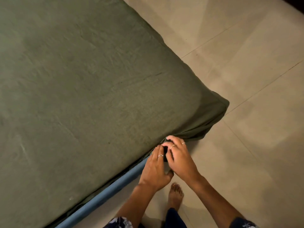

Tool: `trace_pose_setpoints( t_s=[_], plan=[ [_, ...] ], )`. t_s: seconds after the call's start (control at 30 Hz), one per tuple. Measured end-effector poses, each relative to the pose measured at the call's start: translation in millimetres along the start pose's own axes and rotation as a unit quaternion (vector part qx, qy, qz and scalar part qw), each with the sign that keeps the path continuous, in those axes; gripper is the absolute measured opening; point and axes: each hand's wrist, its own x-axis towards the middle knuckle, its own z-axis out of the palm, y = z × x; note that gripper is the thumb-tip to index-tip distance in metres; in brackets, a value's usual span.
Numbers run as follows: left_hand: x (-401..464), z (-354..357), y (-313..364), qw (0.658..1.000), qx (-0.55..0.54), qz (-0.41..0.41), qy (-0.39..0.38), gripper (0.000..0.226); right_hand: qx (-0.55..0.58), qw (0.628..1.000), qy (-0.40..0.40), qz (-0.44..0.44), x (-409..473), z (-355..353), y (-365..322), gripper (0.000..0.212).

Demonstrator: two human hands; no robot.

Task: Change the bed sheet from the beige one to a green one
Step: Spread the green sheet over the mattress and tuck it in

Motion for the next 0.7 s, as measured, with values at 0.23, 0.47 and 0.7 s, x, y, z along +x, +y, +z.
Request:
trace_pose_setpoints(
  t_s=[0.23,0.47,0.7],
  plan=[
    [40.6,-15.0,-4.7,0.995,-0.018,-0.049,-0.089,0.069,-0.321,0.935,-0.093,-0.115,31.5,-6.4,10.9,0.046],
    [-7.2,-3.0,12.7,0.988,0.042,-0.051,0.138,0.035,-0.092,0.975,-0.200,-0.015,32.7,-29.5,17.6,0.046],
    [5.0,16.0,39.7,0.812,-0.447,-0.375,0.032,0.029,0.410,0.661,0.019,0.628,-3.0,-23.4,28.8,0.058]
  ],
)
